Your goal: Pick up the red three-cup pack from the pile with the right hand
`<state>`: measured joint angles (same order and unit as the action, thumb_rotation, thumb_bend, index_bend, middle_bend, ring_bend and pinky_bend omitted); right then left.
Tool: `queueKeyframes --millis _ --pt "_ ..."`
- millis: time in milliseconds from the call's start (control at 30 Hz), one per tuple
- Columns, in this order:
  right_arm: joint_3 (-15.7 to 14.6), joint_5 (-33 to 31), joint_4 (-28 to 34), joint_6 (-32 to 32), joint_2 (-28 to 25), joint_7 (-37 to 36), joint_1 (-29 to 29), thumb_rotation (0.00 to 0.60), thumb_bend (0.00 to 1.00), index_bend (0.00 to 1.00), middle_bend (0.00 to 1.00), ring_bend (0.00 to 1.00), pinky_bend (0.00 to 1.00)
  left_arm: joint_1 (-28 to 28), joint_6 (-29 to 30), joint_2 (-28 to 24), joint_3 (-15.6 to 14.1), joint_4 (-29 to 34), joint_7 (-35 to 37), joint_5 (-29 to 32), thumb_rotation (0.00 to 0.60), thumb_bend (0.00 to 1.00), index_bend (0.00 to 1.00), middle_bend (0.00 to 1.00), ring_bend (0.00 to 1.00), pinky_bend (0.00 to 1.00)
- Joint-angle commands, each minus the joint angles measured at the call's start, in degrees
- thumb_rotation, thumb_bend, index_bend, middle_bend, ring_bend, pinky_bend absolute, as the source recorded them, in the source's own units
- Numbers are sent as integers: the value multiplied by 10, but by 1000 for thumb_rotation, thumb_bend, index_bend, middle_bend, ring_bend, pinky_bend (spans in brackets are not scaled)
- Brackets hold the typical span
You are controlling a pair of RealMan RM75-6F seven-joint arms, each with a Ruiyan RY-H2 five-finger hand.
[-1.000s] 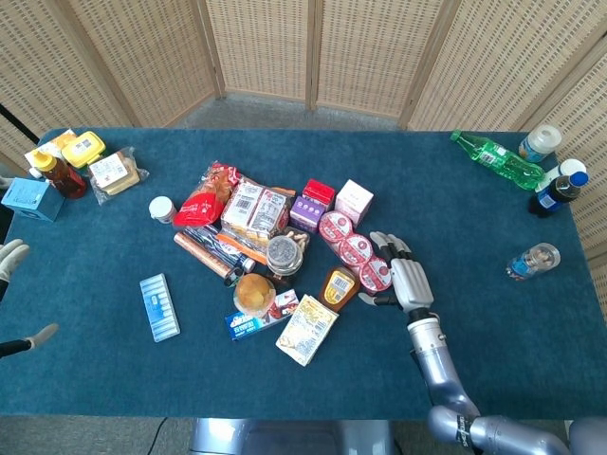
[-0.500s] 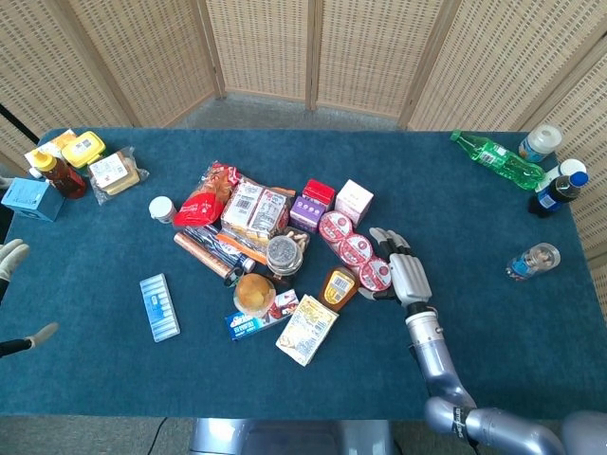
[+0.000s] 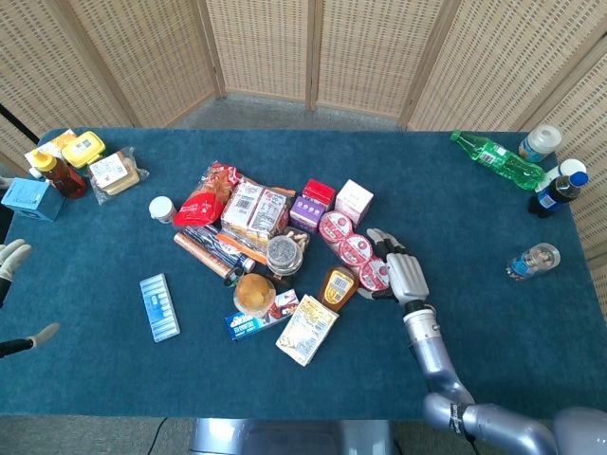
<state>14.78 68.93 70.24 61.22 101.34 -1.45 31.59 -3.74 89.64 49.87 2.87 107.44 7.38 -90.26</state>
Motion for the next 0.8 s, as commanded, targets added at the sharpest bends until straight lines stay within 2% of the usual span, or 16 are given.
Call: queueKeyframes --millis 33,133,233,800 --pt "-1 2 -2 2 1 1 1 600 0 239 484 465 538 0 1 0 0 0 0 0 600 127 0 0 0 0" --pt "2 10 1 18 1 -5 -3 600 1 398 656 615 677 0 2 0 0 0 -1 -1 600 128 0 0 0 0" --pt "6 22 13 43 -6 -13 -9 600 23 465 724 673 733 1 3 1 0 0 -1 -3 600 129 0 0 0 0" --pt "23 65 186 146 -147 -4 -65 600 19 482 738 685 744 0 4 2 -3 3 -6 -16 600 126 0 0 0 0"
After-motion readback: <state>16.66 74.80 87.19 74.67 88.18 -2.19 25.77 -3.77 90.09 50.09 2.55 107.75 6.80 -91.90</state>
